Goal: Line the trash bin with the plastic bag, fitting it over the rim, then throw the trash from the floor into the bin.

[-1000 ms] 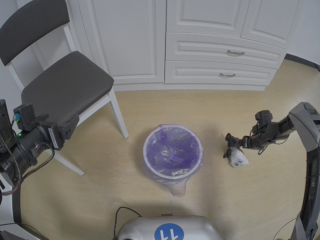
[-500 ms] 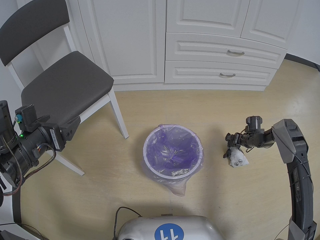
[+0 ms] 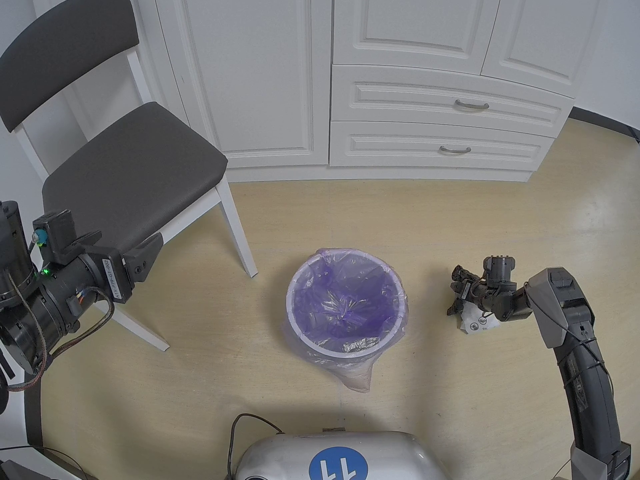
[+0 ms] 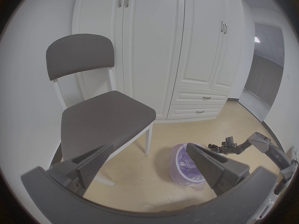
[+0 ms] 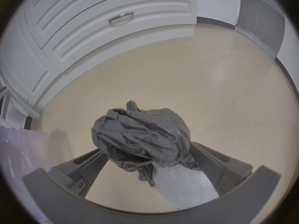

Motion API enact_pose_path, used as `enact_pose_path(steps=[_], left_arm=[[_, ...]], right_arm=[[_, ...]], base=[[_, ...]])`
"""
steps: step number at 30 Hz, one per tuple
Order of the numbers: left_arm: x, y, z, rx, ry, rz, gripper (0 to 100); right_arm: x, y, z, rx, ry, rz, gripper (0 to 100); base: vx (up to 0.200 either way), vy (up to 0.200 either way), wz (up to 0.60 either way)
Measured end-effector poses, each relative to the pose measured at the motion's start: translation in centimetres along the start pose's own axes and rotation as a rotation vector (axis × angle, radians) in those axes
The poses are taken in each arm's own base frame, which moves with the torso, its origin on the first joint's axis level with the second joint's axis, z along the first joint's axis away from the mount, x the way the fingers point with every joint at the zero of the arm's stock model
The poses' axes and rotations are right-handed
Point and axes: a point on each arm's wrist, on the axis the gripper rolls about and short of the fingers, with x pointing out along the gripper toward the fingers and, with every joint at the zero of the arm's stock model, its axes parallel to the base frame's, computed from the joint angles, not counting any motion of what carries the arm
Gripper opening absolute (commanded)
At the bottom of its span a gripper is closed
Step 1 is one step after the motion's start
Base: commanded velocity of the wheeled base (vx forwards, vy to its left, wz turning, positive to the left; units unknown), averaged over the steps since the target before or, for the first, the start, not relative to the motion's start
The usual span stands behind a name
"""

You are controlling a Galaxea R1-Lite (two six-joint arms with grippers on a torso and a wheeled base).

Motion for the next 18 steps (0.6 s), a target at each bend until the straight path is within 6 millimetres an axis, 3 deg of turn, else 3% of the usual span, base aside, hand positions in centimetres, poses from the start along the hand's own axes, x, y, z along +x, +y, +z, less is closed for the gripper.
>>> enact_pose_path(steps=[18], left_arm=[[-0.1, -0.1, -0.1, -0.005, -0.023, -0.006, 100]], right_arm=[[0.9, -0.8, -1.6, -0.013, -0.048, -0.032, 100]], base=[[0.0, 0.0, 0.0]])
